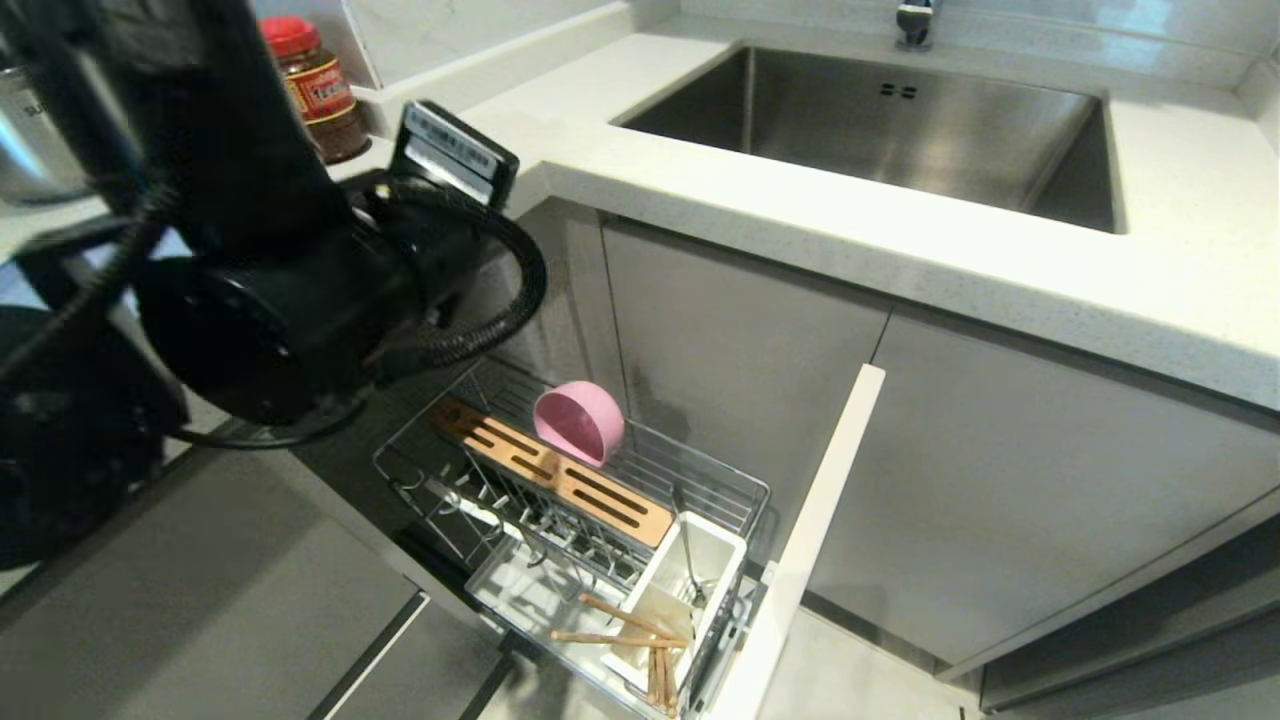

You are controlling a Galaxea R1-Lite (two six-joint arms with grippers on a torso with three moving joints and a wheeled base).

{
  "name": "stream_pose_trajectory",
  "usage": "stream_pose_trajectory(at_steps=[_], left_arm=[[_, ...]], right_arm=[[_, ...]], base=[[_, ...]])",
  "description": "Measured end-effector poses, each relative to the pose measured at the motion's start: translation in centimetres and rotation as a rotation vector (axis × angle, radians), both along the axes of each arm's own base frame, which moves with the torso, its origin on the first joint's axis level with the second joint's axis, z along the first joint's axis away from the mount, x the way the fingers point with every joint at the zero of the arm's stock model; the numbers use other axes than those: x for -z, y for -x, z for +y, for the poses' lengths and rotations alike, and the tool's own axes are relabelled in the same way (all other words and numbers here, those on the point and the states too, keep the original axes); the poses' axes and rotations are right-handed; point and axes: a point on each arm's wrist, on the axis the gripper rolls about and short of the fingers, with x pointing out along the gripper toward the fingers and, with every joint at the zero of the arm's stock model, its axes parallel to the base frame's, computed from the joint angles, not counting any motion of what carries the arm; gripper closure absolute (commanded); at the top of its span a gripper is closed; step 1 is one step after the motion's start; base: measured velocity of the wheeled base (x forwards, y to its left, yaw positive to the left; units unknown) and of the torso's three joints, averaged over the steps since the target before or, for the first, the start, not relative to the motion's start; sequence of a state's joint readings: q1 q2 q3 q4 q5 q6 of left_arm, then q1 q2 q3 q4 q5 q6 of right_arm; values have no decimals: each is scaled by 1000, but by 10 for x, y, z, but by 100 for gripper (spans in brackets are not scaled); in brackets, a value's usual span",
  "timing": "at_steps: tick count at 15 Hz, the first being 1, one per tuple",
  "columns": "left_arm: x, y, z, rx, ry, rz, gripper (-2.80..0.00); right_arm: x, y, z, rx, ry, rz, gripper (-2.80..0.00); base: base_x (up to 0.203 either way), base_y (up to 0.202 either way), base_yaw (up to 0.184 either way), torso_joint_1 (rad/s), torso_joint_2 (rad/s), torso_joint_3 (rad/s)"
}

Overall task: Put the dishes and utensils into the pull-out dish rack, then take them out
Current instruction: Pick up the plate and place it in the cupboard

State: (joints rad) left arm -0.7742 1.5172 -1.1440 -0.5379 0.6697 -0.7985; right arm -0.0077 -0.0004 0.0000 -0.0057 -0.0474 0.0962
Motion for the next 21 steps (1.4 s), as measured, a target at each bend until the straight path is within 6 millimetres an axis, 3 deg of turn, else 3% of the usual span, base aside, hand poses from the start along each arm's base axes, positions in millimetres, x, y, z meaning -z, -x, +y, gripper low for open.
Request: stream_pose_trajectory(at_steps=[3, 6, 8, 14, 17, 21], left_arm=[[-55, 23, 21, -70, -152, -178, 0], [-82, 27, 43, -223, -448, -262, 0], [-81, 16, 57, -323, -617, -227, 0], [-65, -16, 106, -477, -831, 67, 0], [-57, -14, 131, -448, -882, 241, 0], [-62, -6, 146, -429, -872, 292, 0]], right_arm=[[0, 0, 0, 0, 0, 0, 0], [0, 0, 0, 0, 0, 0, 0], [0, 0, 0, 0, 0, 0, 0], [0, 0, 0, -1, 0, 1, 0], [0, 0, 0, -1, 0, 0, 0], [0, 0, 0, -3, 0, 1, 0]], base=[[0, 0, 0, 0, 0, 0], [0, 0, 0, 0, 0, 0], [0, 0, 0, 0, 0, 0], [0, 0, 0, 0, 0, 0], [0, 0, 0, 0, 0, 0], [0, 0, 0, 0, 0, 0]])
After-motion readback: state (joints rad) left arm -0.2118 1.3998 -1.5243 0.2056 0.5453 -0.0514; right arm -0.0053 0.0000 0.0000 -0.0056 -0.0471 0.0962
